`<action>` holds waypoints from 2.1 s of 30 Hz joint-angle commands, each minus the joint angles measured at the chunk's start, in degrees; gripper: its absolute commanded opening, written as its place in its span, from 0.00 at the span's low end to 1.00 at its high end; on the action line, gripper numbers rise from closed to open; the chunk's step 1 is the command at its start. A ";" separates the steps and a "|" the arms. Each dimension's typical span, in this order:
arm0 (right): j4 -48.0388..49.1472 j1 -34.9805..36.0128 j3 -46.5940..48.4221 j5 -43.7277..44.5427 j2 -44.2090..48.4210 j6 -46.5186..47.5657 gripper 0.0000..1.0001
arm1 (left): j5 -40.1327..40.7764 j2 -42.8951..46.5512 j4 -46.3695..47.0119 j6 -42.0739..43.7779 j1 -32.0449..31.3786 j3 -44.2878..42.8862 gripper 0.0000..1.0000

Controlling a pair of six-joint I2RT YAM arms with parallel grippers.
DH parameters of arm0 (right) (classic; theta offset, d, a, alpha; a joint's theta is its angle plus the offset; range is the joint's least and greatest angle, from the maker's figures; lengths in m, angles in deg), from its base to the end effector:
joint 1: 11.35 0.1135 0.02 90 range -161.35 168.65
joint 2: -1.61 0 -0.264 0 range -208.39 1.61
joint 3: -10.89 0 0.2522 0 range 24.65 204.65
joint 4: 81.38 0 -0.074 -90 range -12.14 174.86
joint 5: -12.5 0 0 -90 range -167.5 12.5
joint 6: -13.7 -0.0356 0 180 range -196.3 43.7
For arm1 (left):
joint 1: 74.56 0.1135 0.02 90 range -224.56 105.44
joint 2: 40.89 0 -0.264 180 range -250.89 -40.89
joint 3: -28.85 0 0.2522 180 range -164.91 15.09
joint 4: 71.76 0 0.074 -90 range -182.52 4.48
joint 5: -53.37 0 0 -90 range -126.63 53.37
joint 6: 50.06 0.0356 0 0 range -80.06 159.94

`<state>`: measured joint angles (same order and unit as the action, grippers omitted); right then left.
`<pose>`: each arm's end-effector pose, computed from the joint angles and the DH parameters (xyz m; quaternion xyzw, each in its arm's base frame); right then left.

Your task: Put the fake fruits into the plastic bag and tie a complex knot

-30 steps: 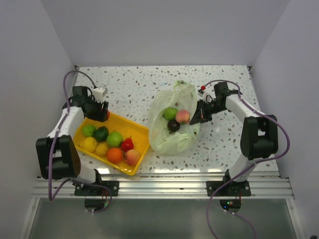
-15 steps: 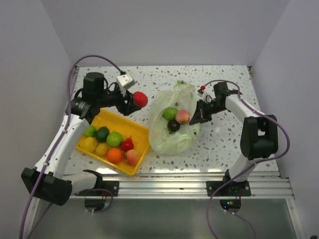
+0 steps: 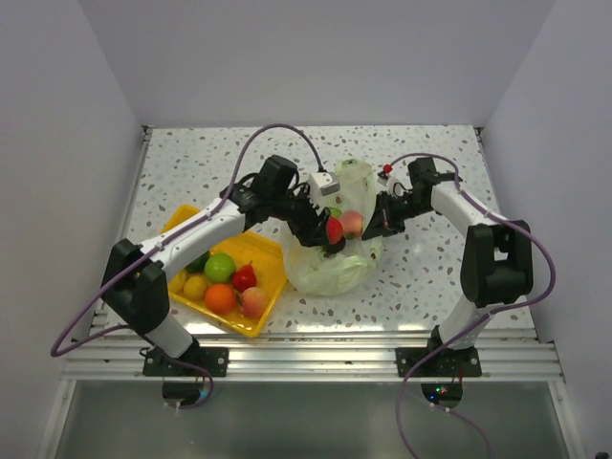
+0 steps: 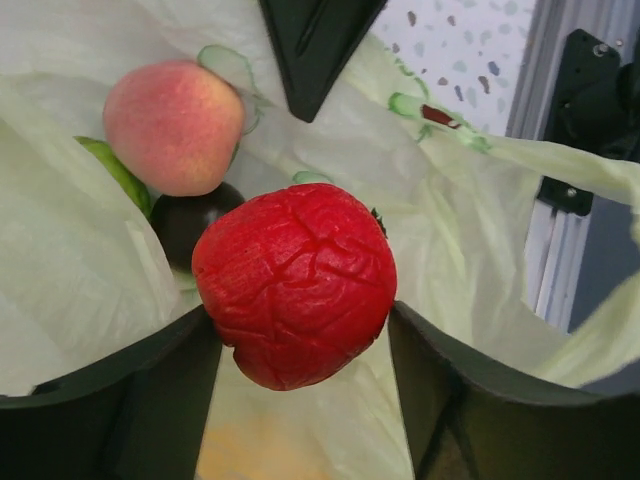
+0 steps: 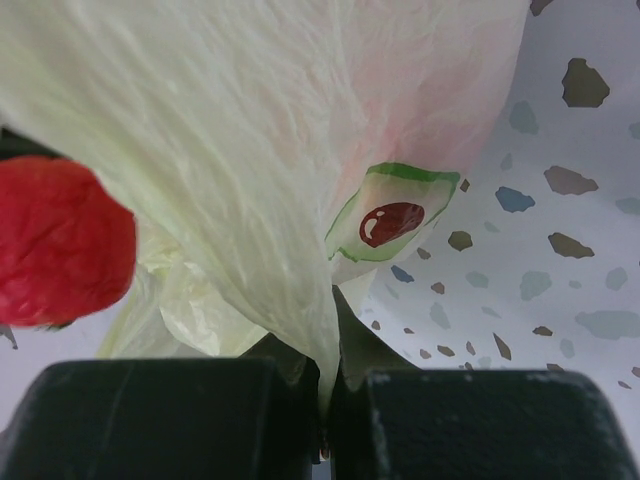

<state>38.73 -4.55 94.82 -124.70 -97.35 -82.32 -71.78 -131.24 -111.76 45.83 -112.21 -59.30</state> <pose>0.3248 0.0650 0.2141 -0.0587 0.9081 0.4078 0.0752 0.2646 -0.2300 0.2986 0.4369 0.7640 -0.3712 0.2960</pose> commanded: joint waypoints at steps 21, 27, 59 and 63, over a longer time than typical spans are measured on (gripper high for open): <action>-1.07 0.31 2.07 0.44 0.17 1.01 0.00 | -8.80 25.48 -40.52 38.56 31.84 5.03 1.00; -0.72 0.40 1.99 0.27 -0.01 0.84 0.00 | 1.04 29.08 -42.05 48.51 32.38 16.99 1.00; -1.51 0.31 2.60 0.79 -1.06 1.54 0.00 | 3.88 25.48 -30.09 41.76 28.16 18.70 0.59; -1.24 0.40 2.60 0.62 -1.50 1.54 0.00 | -4.38 26.54 -30.98 37.45 27.90 9.28 0.59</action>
<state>38.12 -4.48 95.37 -123.52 -98.39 -81.64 -66.36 -106.72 -141.18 86.92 -83.75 -42.71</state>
